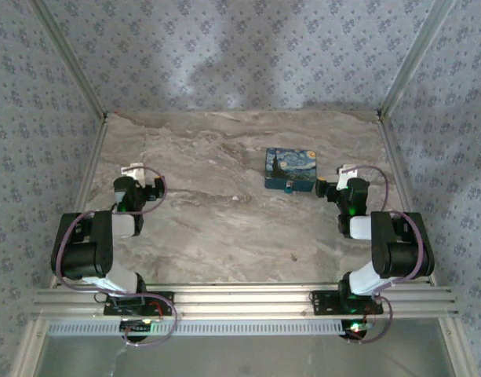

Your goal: Unlock the padlock with the key

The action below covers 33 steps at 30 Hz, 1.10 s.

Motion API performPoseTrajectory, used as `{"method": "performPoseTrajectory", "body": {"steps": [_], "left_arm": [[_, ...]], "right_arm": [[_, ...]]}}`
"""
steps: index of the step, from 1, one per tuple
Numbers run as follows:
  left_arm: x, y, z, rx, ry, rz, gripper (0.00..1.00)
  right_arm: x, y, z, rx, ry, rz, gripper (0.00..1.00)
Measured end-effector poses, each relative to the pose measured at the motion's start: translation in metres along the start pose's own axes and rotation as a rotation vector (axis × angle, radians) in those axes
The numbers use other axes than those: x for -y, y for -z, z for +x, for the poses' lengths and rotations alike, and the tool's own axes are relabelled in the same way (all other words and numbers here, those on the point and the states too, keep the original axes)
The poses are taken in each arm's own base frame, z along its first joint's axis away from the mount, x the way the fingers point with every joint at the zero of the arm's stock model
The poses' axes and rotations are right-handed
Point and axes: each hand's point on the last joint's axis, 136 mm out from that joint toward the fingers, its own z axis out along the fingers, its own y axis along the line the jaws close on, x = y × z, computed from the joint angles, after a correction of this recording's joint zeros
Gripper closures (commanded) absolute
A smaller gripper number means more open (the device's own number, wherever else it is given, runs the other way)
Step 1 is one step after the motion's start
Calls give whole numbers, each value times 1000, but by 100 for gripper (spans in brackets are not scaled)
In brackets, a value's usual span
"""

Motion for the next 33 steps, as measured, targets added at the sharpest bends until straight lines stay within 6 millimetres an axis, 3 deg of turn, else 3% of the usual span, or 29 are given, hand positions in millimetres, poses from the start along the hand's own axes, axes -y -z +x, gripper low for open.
{"method": "performPoseTrajectory", "body": {"steps": [30,33], "left_arm": [[-1,2,-1,-4,5,-5,2],[-3,12,-12,14,8,-18,2]], "right_arm": [[2,2,2,-16,-3,0,0],[2,9,-6,-16,-3,1,0]]}}
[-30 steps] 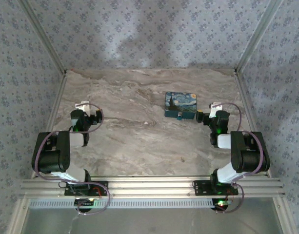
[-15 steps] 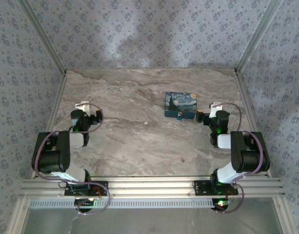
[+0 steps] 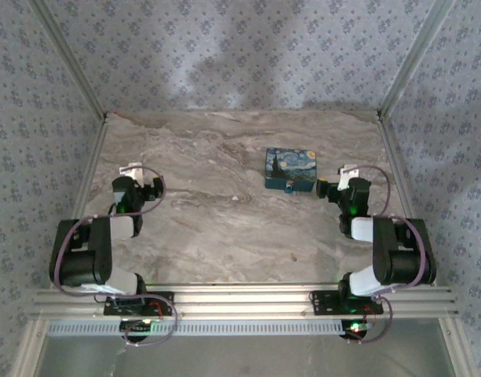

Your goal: Unlock the padlock with the key

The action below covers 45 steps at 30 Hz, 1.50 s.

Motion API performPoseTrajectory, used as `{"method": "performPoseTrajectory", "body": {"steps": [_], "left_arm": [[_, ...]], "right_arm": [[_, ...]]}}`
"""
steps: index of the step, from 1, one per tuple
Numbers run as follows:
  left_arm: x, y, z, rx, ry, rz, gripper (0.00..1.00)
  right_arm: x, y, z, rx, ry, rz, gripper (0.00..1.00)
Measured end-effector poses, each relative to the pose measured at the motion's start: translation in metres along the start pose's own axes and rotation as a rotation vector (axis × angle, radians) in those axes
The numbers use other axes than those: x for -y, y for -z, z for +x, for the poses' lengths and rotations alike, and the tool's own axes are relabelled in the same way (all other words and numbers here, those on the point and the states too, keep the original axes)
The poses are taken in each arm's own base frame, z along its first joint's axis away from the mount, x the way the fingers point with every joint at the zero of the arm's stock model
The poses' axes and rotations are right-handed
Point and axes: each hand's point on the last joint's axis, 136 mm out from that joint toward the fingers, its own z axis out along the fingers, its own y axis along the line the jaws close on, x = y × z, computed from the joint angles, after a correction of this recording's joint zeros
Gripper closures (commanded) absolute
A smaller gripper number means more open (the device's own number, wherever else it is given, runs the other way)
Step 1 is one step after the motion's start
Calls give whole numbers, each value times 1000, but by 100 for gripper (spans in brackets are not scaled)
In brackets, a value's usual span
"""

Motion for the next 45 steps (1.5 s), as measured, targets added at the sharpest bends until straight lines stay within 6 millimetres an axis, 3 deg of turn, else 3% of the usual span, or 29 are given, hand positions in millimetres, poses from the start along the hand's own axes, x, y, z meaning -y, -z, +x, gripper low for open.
{"method": "performPoseTrajectory", "body": {"steps": [8,12,15,18,22,27,34,38,45], "left_arm": [[4,37,-57,84,109,6,2],[13,45,-80,53,257,56,2],[31,49,-83,3,359,122,2],[69,55,-70,-82,423,228,2],[127,70,-51,-175,459,378,2],[167,86,-36,-245,467,471,2],[185,89,-24,-290,462,501,2],[186,85,-15,-316,457,491,2],[185,83,-12,-324,463,476,2]], "right_arm": [[-5,28,-56,66,-48,-5,0],[-24,43,-75,33,-112,-52,4],[-51,56,-78,-29,-157,-119,9],[-88,73,-57,-150,-177,-205,11],[-127,102,-9,-361,-158,-287,17],[-148,139,44,-593,-119,-317,21],[-149,179,95,-819,-34,-288,31],[-149,190,119,-913,23,-269,39],[-154,199,145,-1007,112,-259,50]]}}
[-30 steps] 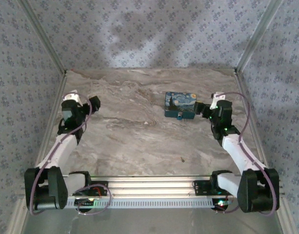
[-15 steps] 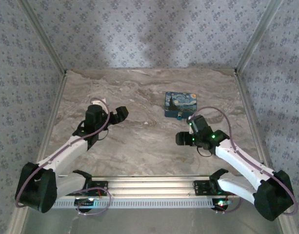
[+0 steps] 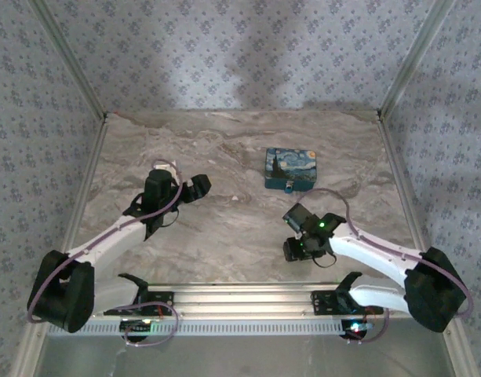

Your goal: Unlock the padlock with the key

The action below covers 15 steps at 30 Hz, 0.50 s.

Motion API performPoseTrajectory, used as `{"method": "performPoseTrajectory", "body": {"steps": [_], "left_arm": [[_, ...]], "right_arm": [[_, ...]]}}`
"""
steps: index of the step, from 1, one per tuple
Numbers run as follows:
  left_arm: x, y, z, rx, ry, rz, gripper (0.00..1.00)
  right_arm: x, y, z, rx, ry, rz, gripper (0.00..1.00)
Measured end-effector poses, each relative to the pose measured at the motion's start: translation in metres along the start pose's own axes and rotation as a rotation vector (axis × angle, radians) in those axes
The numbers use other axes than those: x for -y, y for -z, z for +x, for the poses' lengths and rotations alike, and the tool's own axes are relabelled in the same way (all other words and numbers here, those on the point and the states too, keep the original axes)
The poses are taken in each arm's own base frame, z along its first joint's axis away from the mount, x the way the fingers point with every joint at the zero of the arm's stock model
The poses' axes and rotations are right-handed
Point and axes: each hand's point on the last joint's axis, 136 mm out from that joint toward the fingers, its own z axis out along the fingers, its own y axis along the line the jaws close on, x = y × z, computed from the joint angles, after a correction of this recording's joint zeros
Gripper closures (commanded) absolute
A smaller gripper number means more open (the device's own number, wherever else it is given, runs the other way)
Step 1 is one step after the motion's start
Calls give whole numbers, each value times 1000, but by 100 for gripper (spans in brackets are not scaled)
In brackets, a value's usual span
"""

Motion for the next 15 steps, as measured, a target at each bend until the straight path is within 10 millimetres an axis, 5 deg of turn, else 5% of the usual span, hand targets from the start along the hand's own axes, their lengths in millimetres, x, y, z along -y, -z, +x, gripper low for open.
{"method": "performPoseTrajectory", "body": {"steps": [15], "left_arm": [[-3,0,0,4,0,-17,2]], "right_arm": [[-4,-18,8,-66,28,33,68]]}}
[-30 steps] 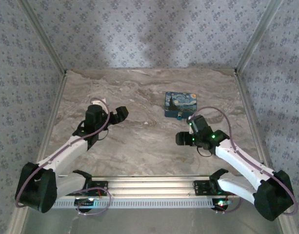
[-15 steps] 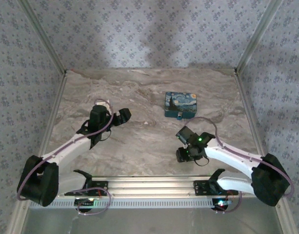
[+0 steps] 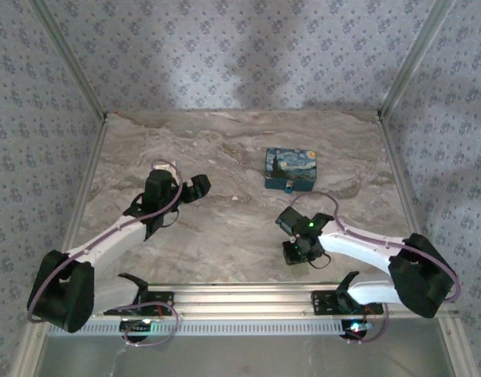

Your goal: Unlock the padlock with the key

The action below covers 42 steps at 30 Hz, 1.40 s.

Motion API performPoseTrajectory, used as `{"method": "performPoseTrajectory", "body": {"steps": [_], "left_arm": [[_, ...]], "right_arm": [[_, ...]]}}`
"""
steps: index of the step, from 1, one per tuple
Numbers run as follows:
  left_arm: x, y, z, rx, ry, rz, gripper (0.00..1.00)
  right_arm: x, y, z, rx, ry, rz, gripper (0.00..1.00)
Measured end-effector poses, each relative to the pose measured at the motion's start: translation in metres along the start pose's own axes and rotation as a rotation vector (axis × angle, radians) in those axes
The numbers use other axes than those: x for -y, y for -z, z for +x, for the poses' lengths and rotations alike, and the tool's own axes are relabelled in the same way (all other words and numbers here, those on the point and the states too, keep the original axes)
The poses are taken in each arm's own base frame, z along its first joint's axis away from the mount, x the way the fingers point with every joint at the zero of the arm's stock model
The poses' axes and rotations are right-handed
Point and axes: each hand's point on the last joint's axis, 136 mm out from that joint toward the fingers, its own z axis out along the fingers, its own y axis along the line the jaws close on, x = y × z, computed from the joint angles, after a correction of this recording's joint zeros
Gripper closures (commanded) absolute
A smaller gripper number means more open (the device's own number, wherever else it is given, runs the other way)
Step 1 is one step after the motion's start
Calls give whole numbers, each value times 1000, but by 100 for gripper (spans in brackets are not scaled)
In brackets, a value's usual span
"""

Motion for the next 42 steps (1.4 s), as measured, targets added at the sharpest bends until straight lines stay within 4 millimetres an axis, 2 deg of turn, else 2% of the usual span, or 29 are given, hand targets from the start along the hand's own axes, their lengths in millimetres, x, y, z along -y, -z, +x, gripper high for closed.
{"method": "performPoseTrajectory", "body": {"steps": [16,23,31,36,42], "left_arm": [[-3,0,3,-10,2,-13,2],[-5,0,4,-13,2,-24,2],[-8,0,6,-25,8,-35,2],[-1,1,2,-32,51,-22,2],[28,5,-6,-66,156,73,7]], "right_arm": [[-3,-3,-3,0,0,-1,86],[-4,0,-7,18,6,0,91],[4,6,-6,30,20,41,96],[-1,23,-23,114,61,26,97],[-17,60,-61,291,168,-7,99]]}}
